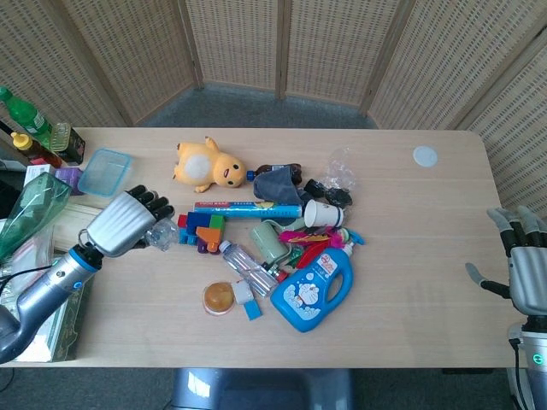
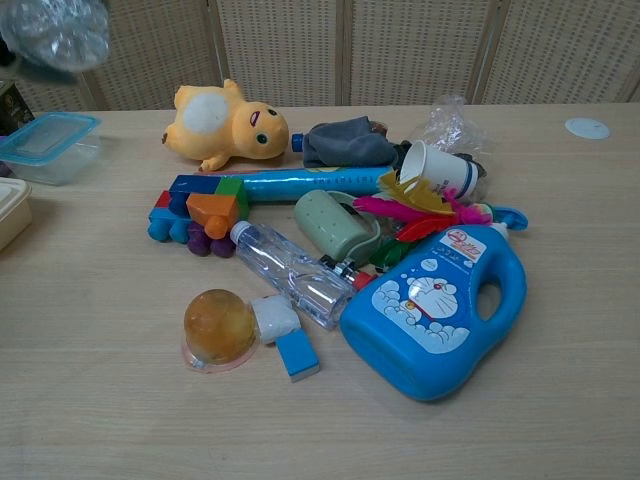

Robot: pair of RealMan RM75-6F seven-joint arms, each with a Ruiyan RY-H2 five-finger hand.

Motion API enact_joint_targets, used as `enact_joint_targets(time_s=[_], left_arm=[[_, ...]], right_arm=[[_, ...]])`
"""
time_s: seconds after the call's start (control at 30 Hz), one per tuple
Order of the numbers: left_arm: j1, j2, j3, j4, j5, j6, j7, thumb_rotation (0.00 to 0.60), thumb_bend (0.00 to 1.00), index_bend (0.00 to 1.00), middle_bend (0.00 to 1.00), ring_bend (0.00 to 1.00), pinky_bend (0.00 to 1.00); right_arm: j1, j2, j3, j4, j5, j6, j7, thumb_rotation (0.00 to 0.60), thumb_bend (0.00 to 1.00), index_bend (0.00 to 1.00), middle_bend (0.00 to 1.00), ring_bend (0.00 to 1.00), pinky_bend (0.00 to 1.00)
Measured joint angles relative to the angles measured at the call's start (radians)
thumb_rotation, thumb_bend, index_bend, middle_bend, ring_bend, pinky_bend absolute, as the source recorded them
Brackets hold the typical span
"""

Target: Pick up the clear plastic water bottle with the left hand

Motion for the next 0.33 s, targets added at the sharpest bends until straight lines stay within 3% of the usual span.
enact_joint_targets(time_s=[0.17, 0.33], left_arm=[[0.004, 0.065, -0.054, -0.071, -0.034, 0.030, 0.009, 0.600, 0.34, 0.72, 0.69, 0.54, 0.47], [0.011, 0.082, -0.065, -0.088, -0.036, 0.033, 0.019, 0.600, 0.34, 0.73, 0.69, 0.54, 0.48]], right_arm=[[0.000, -0.005, -0.001, 0.007, 0.001, -0.003, 0.006, 0.515, 0.23, 0.13, 0.18, 0.00, 0.13], [0.002, -0.006, 0.000, 0.007, -0.001, -0.003, 0.003, 0.513, 0.23, 0.13, 0.18, 0.00, 0.13]])
